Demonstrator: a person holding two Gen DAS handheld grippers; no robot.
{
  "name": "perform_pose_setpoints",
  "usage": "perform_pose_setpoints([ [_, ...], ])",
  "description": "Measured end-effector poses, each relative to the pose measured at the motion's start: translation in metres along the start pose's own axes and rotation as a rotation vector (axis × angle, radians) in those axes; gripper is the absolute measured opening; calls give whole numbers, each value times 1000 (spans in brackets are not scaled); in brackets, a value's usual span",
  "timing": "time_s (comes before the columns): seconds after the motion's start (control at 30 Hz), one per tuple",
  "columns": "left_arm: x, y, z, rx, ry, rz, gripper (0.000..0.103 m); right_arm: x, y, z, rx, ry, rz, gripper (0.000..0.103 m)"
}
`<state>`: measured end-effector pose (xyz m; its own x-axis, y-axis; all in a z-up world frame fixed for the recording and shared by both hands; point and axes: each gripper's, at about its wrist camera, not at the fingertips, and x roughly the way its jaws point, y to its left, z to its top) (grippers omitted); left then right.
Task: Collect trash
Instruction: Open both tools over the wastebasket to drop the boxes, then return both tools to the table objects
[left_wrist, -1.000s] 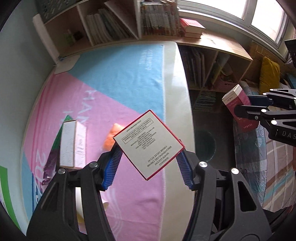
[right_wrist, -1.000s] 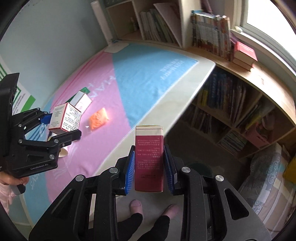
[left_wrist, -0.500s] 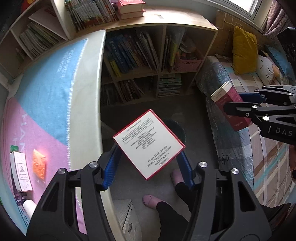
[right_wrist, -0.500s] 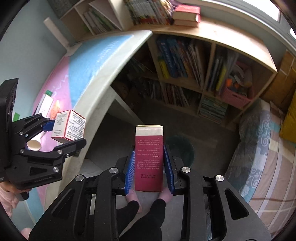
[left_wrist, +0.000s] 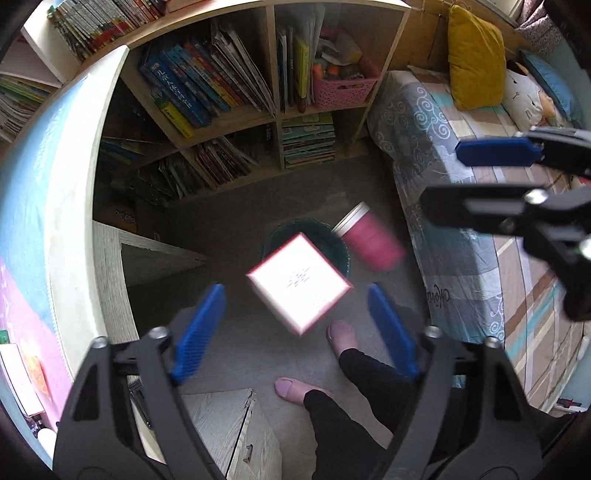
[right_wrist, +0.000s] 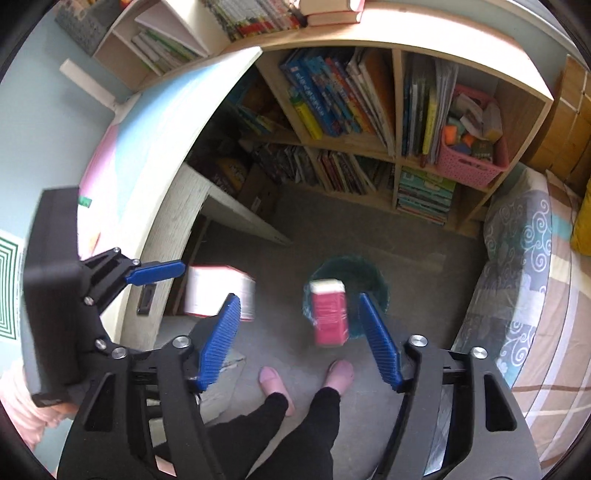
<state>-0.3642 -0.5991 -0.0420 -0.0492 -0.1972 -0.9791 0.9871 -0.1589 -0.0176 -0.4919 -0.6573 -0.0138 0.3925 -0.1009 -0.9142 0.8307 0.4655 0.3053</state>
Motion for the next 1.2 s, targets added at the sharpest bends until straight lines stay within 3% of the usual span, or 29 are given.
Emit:
perform_pose_setpoints([
  [0.07,4,-2,3,-4,12,1,87,-1,-5,4,2,-4,-10,68],
  [0.37,4,13,-4,-55,17,11,88,3,-14,7,2,7,-16,68],
  [0.67,-26,57,-42,-189,-1,57,88,7,21,10,-119,16,14,71],
  [0.87,-59,98,-85,-360,-35,128,88,15,69,17,-261,24,57,76],
  [1.1,-101,154,-165,-652,-81,204,89,24,141,27,-442,47,134,76],
  [1.2,-112,173,-197,-749,-84,227,89,27,176,27,-529,46,156,82],
])
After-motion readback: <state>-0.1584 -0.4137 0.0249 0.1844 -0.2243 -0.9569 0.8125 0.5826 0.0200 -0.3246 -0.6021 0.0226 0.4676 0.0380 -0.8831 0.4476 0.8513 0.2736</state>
